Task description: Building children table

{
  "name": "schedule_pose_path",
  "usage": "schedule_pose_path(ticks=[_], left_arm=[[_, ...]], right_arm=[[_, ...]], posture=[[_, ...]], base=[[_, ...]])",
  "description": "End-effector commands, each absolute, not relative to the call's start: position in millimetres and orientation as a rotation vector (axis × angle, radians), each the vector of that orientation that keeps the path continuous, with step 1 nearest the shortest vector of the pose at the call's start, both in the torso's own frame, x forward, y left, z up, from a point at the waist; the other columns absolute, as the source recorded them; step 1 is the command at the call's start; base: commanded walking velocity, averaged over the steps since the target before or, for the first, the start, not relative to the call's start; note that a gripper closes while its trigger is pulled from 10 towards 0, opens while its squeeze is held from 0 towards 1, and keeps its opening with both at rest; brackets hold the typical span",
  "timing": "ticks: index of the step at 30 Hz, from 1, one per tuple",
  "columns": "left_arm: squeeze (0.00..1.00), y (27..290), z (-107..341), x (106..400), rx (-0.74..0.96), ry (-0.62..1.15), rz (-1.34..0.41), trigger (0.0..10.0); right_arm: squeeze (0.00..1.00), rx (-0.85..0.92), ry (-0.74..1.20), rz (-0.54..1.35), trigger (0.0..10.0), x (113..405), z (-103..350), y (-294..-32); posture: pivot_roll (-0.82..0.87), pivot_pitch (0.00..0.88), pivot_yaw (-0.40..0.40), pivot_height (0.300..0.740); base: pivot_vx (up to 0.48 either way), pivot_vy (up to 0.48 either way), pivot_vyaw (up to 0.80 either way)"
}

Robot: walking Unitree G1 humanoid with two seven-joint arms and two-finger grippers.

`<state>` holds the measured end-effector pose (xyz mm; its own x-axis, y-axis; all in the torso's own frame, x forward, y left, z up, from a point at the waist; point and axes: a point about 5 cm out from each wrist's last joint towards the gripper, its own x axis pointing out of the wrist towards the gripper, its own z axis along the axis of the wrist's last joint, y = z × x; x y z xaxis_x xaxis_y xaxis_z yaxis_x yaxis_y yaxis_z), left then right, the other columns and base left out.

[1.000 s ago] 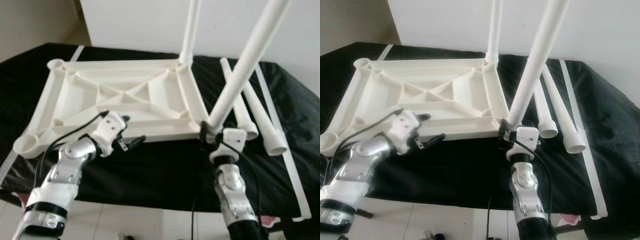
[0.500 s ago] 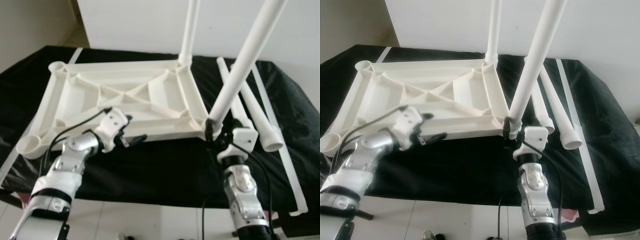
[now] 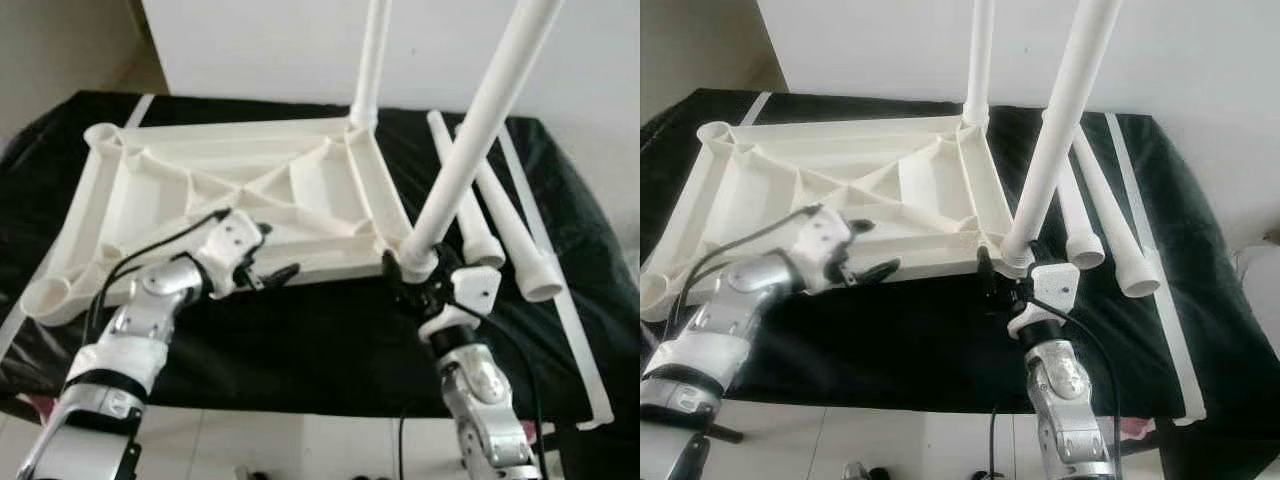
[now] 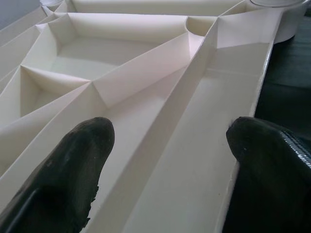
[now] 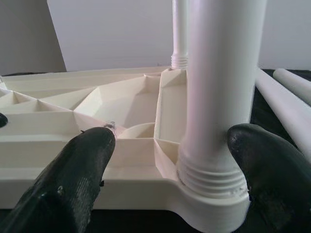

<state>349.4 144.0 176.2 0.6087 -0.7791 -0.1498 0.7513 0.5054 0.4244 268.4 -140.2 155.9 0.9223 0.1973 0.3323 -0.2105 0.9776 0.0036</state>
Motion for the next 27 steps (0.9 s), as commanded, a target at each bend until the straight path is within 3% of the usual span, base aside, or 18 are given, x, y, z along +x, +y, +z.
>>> schedule_pose_path(ticks=[1,11,20,27], left_arm=[[0.0,140.5,165.9,343.3,0.501,0.003,-1.066,10.0],[0.0,139.3,157.5,333.7,0.597,0.065,-1.172,10.0],[0.0,134.8,209.7,338.7,0.341,-0.157,-1.12,10.0],[0.0,132.8,204.5,329.0,0.333,-0.142,-1.15,10.0]], right_arm=[[0.0,0.032,-0.326,0.189,10.0,266.7,154.5,-147.3],[0.0,0.008,-0.306,0.2,10.0,262.8,155.9,-150.7],[0.0,0.005,-0.301,0.194,10.0,266.6,155.8,-152.5],[0.0,0.008,-0.317,0.188,10.0,274.1,161.5,-151.3]], posture=[[-0.11,0.152,0.02,0.74],[-0.11,0.158,0.023,0.74],[-0.1,0.158,0.02,0.74],[-0.09,0.151,0.017,0.74]], base=[[0.0,0.0,0.0],[0.0,0.0,0.0],[0.0,0.0,0.0],[0.0,0.0,0.0]])
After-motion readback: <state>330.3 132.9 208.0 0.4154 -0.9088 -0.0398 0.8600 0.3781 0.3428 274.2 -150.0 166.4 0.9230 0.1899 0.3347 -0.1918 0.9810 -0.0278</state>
